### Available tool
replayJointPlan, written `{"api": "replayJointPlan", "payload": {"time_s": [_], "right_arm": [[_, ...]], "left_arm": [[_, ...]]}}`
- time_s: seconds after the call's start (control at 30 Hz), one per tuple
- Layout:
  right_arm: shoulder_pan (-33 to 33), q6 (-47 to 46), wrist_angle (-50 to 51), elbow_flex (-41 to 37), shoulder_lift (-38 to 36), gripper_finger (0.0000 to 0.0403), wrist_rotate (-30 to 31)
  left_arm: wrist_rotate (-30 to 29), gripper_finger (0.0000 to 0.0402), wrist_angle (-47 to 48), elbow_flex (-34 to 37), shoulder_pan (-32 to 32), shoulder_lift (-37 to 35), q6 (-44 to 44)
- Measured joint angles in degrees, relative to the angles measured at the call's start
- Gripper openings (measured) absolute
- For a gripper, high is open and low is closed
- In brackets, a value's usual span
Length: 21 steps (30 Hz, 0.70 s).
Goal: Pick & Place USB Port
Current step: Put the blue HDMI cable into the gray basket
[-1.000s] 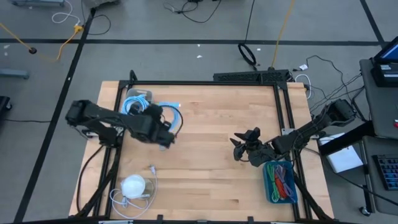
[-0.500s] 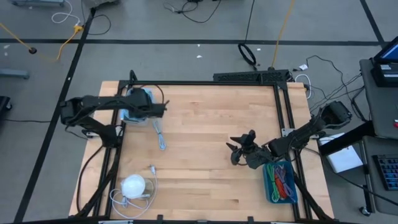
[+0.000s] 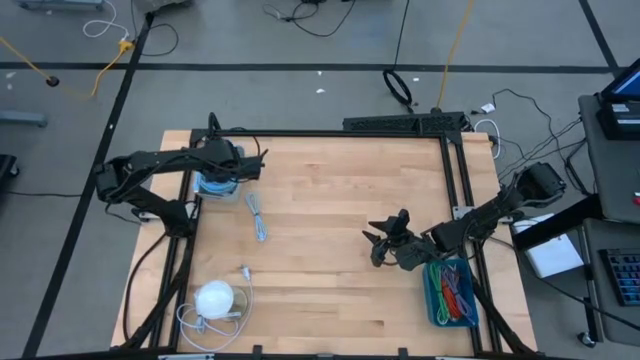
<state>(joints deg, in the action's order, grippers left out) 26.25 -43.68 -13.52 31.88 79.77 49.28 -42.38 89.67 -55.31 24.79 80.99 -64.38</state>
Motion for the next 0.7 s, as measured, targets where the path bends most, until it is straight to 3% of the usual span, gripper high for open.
{"api": "replayJointPlan", "payload": {"time_s": [0.2, 0.4, 0.7], "right_arm": [[0.12, -0.5, 0.02, 0.0, 0.0, 0.0154, -0.07], [0.11, -0.58, 0.02, 0.0, 0.0, 0.0151, -0.03], [0.1, -0.5, 0.03, 0.0, 0.0, 0.0151, 0.03]], "left_arm": [[1.46, 0.0039, -0.87, 4.0, 0.3, -0.02, -0.45], [2.48, 0.0041, -8.48, 10.15, 2.57, -0.07, 3.38], [1.62, 0.0085, -12.52, 11.72, 3.11, -0.04, 7.06]]}}
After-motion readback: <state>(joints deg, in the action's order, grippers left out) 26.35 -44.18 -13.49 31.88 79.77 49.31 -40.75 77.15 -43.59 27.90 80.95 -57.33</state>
